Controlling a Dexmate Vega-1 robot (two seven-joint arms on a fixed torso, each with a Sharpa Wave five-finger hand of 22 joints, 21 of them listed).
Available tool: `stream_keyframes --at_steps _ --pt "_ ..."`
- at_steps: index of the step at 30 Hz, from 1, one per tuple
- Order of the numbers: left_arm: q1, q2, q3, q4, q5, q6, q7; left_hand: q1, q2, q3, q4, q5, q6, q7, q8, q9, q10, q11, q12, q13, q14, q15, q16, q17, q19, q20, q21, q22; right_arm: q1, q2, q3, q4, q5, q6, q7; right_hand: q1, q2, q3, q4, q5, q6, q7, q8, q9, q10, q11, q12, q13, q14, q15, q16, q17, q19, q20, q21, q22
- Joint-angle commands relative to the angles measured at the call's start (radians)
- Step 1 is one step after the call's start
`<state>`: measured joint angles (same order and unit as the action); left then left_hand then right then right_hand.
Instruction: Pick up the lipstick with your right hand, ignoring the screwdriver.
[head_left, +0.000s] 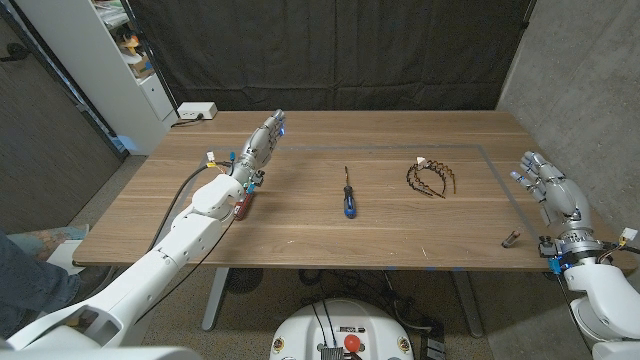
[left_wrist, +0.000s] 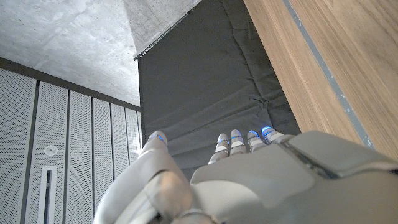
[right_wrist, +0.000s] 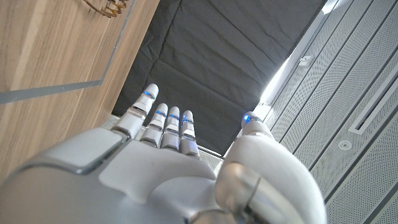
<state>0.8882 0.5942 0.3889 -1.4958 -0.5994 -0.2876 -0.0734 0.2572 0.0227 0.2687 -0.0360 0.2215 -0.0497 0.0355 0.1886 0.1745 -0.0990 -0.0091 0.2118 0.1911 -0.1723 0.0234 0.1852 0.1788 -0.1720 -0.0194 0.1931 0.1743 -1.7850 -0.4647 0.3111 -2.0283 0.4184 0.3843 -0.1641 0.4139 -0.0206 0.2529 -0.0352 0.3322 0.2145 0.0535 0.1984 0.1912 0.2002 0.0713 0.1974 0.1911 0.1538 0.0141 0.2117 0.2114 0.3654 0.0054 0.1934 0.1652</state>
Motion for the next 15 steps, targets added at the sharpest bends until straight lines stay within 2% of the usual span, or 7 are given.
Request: stream_keyframes --at_steps 1,15 --pt "-0.016 -0.002 0.005 0.005 0.003 0.009 0.001 0.004 0.005 -0.002 -0.006 0.0 -0.004 -0.004 -0.001 0.003 -0.01 0.0 -0.005 0.001 -0.006 -0.001 0.001 0.002 -0.045 0.006 0.003 0.006 -0.012 0.017 0.007 -0.002 -0.029 0.008 -0.017 0.009 0.002 0.002 -0.004 -0.003 0.01 0.0 0.007 0.0 0.008 0.001 0.001 0.0 0.0 -0.003 0.0 0.003 -0.003 -0.002 -0.004 0.005" --pt "-0.031 -0.014 0.012 0.019 0.009 0.009 0.001 0.005 0.006 -0.002 -0.009 -0.001 -0.002 -0.002 -0.001 0.003 -0.008 0.001 -0.003 0.001 -0.006 0.001 0.001 0.002 -0.045 0.007 0.003 0.006 -0.024 0.036 0.02 -0.005 -0.046 0.005 -0.033 0.011 0.001 0.002 -0.007 -0.004 0.012 -0.001 0.007 0.0 0.009 0.0 0.001 0.0 0.0 -0.003 0.0 0.003 -0.004 -0.002 -0.004 0.005"
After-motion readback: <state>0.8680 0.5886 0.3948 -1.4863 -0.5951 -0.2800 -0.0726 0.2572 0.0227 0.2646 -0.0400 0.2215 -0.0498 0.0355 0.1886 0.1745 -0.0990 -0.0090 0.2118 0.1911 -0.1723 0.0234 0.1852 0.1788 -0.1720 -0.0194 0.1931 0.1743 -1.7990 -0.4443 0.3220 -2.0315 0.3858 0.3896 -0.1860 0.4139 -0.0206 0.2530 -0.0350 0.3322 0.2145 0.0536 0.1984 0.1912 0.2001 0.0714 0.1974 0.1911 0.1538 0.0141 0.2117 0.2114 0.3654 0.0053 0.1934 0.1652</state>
